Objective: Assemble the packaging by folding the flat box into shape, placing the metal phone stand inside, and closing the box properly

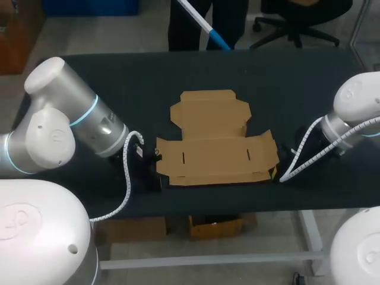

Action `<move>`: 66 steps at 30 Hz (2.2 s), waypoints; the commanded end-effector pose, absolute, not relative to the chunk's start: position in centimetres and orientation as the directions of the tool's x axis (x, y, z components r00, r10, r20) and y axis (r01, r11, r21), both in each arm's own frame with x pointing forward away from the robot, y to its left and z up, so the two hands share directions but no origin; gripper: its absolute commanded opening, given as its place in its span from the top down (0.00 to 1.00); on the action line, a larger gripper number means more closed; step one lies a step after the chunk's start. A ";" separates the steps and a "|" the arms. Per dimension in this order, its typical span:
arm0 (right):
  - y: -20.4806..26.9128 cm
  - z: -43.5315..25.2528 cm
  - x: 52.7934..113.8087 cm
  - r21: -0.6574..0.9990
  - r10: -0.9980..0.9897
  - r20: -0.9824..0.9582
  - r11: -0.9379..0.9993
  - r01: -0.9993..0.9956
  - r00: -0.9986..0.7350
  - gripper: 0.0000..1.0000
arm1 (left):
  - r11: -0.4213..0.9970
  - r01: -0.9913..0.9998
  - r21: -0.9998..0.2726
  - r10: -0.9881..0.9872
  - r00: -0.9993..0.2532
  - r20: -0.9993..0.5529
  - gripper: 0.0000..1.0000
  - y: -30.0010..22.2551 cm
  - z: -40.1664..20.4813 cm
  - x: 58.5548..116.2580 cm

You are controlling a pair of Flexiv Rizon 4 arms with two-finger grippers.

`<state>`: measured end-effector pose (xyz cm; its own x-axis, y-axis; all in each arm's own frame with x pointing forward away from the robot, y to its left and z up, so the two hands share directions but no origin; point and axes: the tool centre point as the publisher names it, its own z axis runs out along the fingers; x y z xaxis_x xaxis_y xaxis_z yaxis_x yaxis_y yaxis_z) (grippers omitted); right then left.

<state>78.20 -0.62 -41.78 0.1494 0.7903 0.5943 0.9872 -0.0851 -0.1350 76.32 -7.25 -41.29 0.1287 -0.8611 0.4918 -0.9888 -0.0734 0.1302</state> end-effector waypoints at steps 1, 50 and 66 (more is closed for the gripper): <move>-0.7 -42.3 78.3 -0.133 0.784 0.605 -0.073 0.988 0.139 1.00 | -0.070 -0.988 0.137 -0.862 0.129 0.490 1.00 -7.5 -41.7 76.6; 0.4 -42.5 80.1 -0.124 0.770 0.629 -0.039 0.992 0.109 1.00 | -0.051 -0.988 0.147 -0.833 0.124 0.539 1.00 -8.9 -41.8 77.8; 0.9 -42.0 80.4 -0.118 0.774 0.626 -0.032 0.993 0.099 1.00 | -0.041 -0.992 0.118 -0.820 0.101 0.564 1.00 -9.3 -40.7 77.7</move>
<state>80.27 0.88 -42.13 0.0990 0.7734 0.6261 0.9929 -0.0351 -0.1137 77.79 -9.25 -40.90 0.1019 -0.8175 0.5669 -0.9919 -0.0403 0.1201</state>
